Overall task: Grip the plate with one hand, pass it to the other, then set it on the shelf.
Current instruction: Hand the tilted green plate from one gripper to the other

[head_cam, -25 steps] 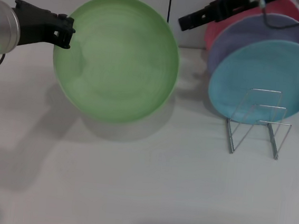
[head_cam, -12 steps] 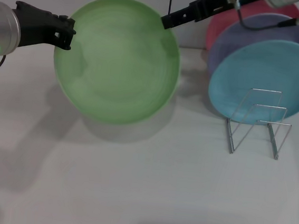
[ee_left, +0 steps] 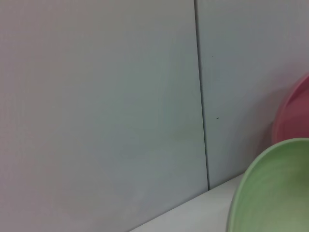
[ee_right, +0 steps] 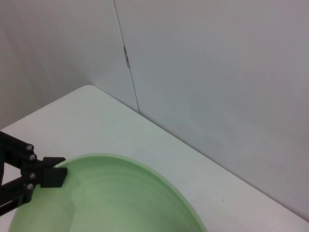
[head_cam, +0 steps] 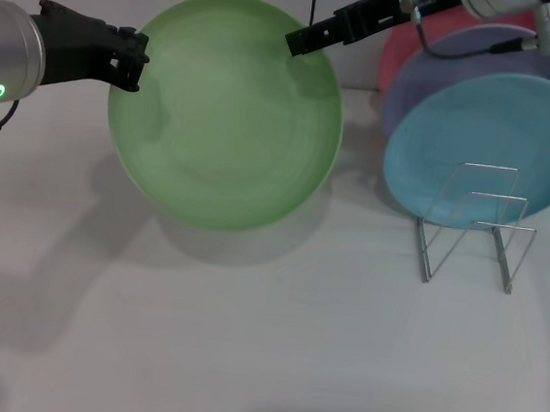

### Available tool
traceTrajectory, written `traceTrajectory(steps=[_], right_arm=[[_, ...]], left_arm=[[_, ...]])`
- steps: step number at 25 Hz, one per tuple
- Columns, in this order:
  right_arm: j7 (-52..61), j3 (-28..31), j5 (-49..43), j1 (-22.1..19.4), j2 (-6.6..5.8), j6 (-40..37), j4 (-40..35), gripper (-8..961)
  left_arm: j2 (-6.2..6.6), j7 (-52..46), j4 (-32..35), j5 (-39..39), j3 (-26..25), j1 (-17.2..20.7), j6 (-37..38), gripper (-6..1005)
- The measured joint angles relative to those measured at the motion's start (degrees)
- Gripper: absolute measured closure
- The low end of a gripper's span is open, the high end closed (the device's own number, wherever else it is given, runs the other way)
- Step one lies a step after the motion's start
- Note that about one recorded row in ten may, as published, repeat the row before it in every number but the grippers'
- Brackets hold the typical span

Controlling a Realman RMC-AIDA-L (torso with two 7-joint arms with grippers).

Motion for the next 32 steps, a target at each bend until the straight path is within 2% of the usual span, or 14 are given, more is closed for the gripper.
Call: traceTrajectory(steps=[15,20,32], right_arm=[[-1.3,-0.7,-0.3,1.6,0.35,1.2,3.2,144],[-1.5,-0.9,-0.4,1.8,0.36,1.2,4.0,271],[-1.4,-1.1,-0.6,1.8,0.36,1.3,4.3,403]], left_arm=[[-0.08,0.2,-0.2,-0.2,0.0,0.0,-0.2,965],[-0.08,0.2,-0.3,-0.6,0.0,0.1,-0.2,965],[-0.05,0.2,-0.4,-1.0,0.1,0.3,-0.4,965]])
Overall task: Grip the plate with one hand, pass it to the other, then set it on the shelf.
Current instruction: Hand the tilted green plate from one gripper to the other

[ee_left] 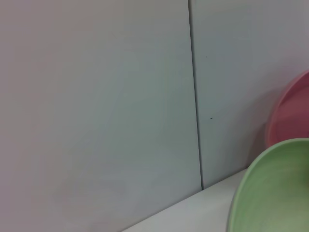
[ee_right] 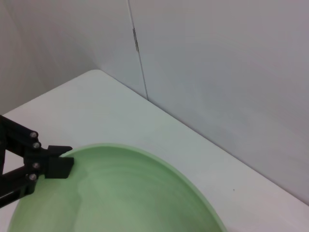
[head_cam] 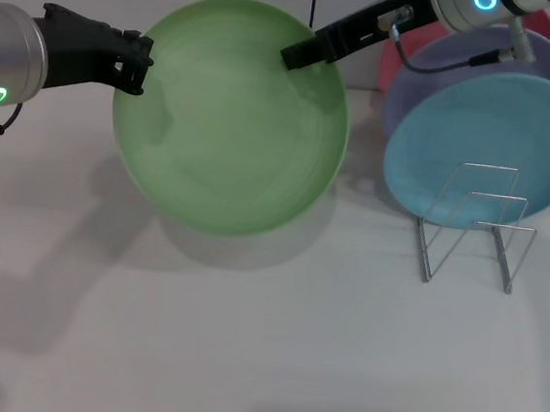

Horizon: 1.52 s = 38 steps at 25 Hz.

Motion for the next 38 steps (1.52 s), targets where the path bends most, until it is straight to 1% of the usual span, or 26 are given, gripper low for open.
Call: traceTrajectory(steps=[5,7,13,28,31,34,36,38], right_arm=[[0.0,-0.1,0.0,-0.1,0.00,0.1,0.0,413],[0.0,-0.2,0.0,-0.1,0.00,0.1,0.0,577],[0.0,-0.3,0.0,-0.1,0.00,0.1,0.0,571],[0.0,-0.5,-0.2,0.1,0.07,0.0,0.2,641],[-0.4,-1.0,-0.1,-0.3,0.39,0.9,0.5,646],[-0.8,-5.5,-0.5,-1.4,0.79,5.0,0.4,645],[-0.2,-9.5,-0.9,-2.3,0.81,7.8,-0.6,680],[0.3,-11.9,-1.1,-2.7,0.82,9.3,-1.3,714]], left_arm=[[-0.03,0.0,-0.3,0.0,0.0,0.1,-0.1,965],[-0.03,0.0,-0.4,0.0,0.0,0.1,-0.1,965],[-0.04,0.0,-0.6,0.0,0.0,0.2,-0.1,965],[-0.09,0.0,-0.7,0.0,0.1,0.1,-0.1,964],[-0.11,0.0,-0.8,-0.6,0.1,0.1,0.0,964],[0.13,1.0,-1.4,-3.6,-0.2,0.6,1.0,964],[0.19,3.6,-2.3,-6.4,-0.5,0.7,0.8,964],[0.15,7.0,-3.7,-8.4,-0.4,1.2,0.7,964]])
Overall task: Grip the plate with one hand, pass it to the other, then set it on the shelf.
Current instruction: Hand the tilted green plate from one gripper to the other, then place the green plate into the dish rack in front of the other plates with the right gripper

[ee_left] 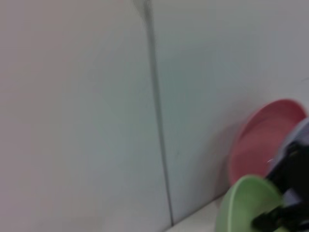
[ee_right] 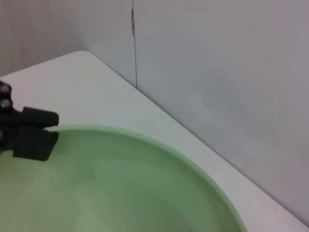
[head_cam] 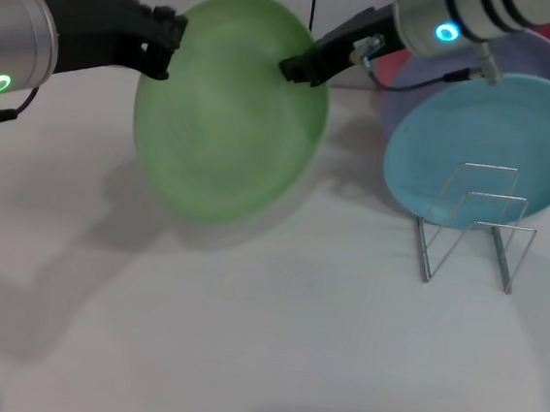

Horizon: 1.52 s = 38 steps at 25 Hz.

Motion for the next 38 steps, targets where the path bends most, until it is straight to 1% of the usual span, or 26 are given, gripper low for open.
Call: traceTrajectory(steps=[2,6,12,19,21,25,30,31,32,33,34,36,37,38], right_arm=[[0.3,-0.9,-0.3,0.0,0.03,0.6,-0.6,749],[0.4,-1.1,-0.3,-0.4,0.12,0.3,-2.7,751],[1.4,-1.2,-0.1,-2.2,0.15,-2.4,-8.2,754],[1.9,-1.2,-0.3,-3.2,0.08,-5.0,-10.5,758],[2.1,-1.2,-0.6,-3.6,0.03,-5.6,-11.1,759],[2.5,-1.0,-0.9,-5.1,0.03,-6.8,-14.2,830],[2.3,0.5,-1.0,-6.4,-0.03,-9.8,-18.5,890],[1.8,0.9,-1.0,-6.5,-0.04,-10.6,-19.4,900],[0.4,2.0,-1.0,-6.9,-0.09,-12.6,-21.9,911],[0.4,2.0,-1.0,-6.9,-0.09,-12.6,-21.9,912],[-0.5,3.0,-1.0,-7.2,-0.09,-13.6,-23.5,914],[-2.5,4.9,-1.0,-7.6,-0.11,-15.7,-26.3,914],[-5.5,6.8,-1.0,-8.1,-0.10,-17.9,-29.3,914],[-5.5,6.8,-1.0,-8.1,-0.10,-17.9,-29.3,914]], left_arm=[[-0.14,2.3,-0.8,-1.1,1.0,0.8,0.9,947],[-0.11,2.6,-1.1,-1.8,1.2,1.1,1.1,912],[-0.12,3.7,-2.0,-2.0,0.7,1.9,1.0,675],[-0.04,4.7,-3.1,-2.0,0.1,2.1,1.4,458],[-0.06,4.9,-3.3,-2.0,0.0,2.1,1.4,379],[-0.10,5.0,-3.5,-2.0,-0.1,2.1,1.4,222],[-0.10,5.0,-3.3,-1.8,-0.1,2.3,2.1,135],[-0.10,5.0,-3.2,-1.7,-0.1,2.5,2.5,135],[-0.10,5.0,-2.7,-1.4,0.1,3.1,4.1,135],[-0.10,5.0,-2.7,-1.4,0.1,3.1,4.1,136],[-0.10,5.2,-2.3,-1.3,0.1,3.5,5.0,136],[-0.11,5.8,-1.2,-1.2,0.2,4.5,7.8,136],[-0.15,6.6,-0.1,-1.2,0.5,5.4,10.8,136],[-0.15,6.6,-0.1,-1.2,0.5,5.4,10.8,136]])
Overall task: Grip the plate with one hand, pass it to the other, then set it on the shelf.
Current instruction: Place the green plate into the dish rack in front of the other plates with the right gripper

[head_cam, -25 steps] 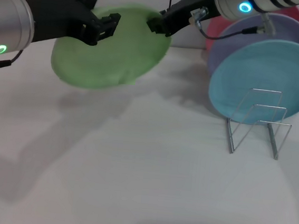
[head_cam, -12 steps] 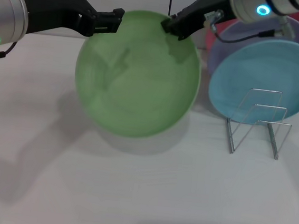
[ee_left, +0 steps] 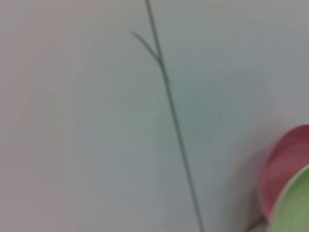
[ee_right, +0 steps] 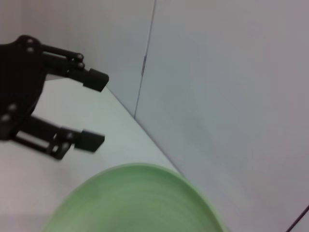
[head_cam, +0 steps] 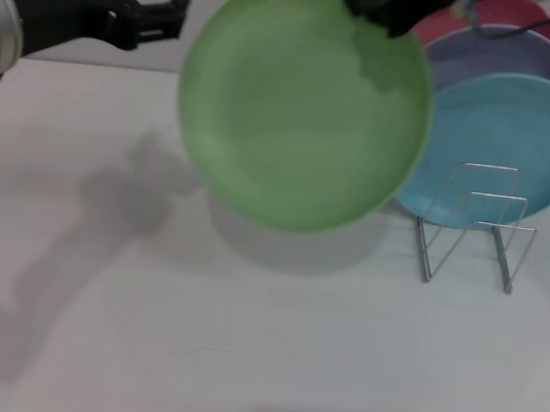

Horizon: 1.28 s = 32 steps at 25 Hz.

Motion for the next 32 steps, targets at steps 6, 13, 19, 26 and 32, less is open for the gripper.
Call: traceTrajectory(steps=[6,13,19,26,32], right_arm=[[-9.9,6.0,-0.6,-1.1,-0.12,-4.1,-6.6,914],[-23.8,10.6,-1.3,-3.1,-0.09,-10.1,-12.6,914],[-33.2,15.7,-1.1,-4.2,-0.13,-12.1,-15.7,914],[-41.8,17.5,0.0,-5.6,-0.07,-12.2,-16.1,913],[-49.0,18.7,1.8,-5.8,-0.13,-11.7,-15.0,913]], left_arm=[[-0.01,1.8,4.4,-0.1,3.9,5.0,16.4,137],[-0.06,2.1,11.9,-0.4,9.5,7.6,33.4,138],[-0.11,1.7,19.1,-0.5,13.1,7.1,45.2,139],[-0.25,1.4,23.2,-0.7,13.6,6.1,49.9,141],[-0.29,1.3,24.6,-0.7,13.7,4.8,51.1,144]])
